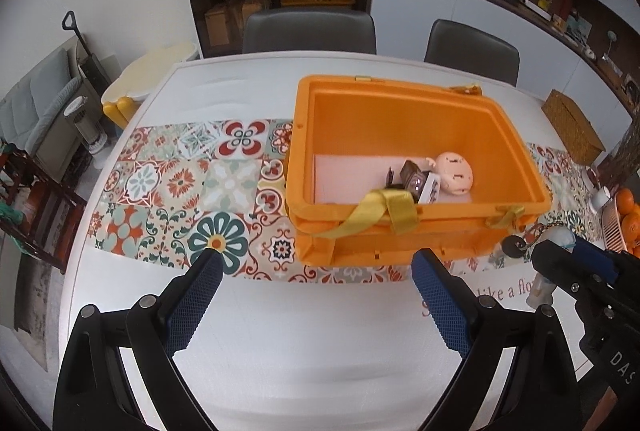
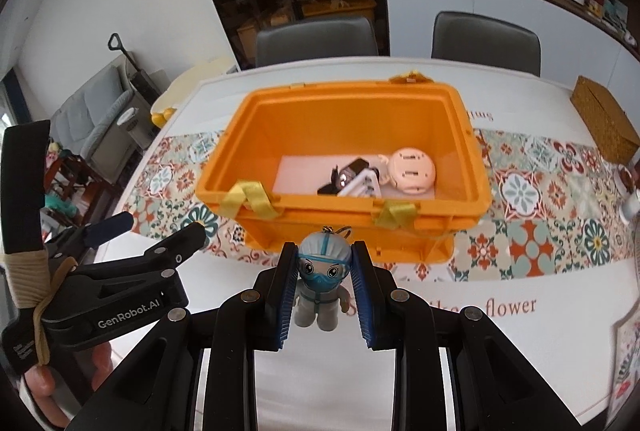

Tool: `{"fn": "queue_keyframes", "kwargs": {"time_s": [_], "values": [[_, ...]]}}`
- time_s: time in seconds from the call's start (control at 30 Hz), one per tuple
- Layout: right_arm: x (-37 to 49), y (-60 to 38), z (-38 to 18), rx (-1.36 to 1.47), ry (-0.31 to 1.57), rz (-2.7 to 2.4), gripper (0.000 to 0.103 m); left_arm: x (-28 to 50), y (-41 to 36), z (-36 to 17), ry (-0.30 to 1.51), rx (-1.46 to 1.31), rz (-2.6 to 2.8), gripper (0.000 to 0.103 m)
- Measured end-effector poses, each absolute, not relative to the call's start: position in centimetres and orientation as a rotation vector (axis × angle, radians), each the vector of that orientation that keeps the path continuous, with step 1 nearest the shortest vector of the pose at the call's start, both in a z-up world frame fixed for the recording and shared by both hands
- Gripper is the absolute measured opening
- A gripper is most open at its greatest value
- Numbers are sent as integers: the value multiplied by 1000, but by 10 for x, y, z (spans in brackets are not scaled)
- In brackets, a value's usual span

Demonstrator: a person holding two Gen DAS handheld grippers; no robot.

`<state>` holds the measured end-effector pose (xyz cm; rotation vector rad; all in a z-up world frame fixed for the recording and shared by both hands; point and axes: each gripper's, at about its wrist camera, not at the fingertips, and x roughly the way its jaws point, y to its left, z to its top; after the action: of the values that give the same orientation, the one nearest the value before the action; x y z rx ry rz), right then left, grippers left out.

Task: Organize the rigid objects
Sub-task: 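Lift the keychain figure with the right tool and carry it over the crate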

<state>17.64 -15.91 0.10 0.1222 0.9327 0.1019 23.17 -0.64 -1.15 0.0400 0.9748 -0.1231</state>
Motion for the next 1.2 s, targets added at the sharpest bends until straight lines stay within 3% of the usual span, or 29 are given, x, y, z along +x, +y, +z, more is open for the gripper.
{"fn": "queue_keyframes", "kwargs": {"time_s": [0.73,1.2], "values": [[204,-155,48,69,802,142,28,261,-4,29,877,6,-103,100],[244,-150,39,81,829,178,27,287,1,33,868,22,-68,103]]}}
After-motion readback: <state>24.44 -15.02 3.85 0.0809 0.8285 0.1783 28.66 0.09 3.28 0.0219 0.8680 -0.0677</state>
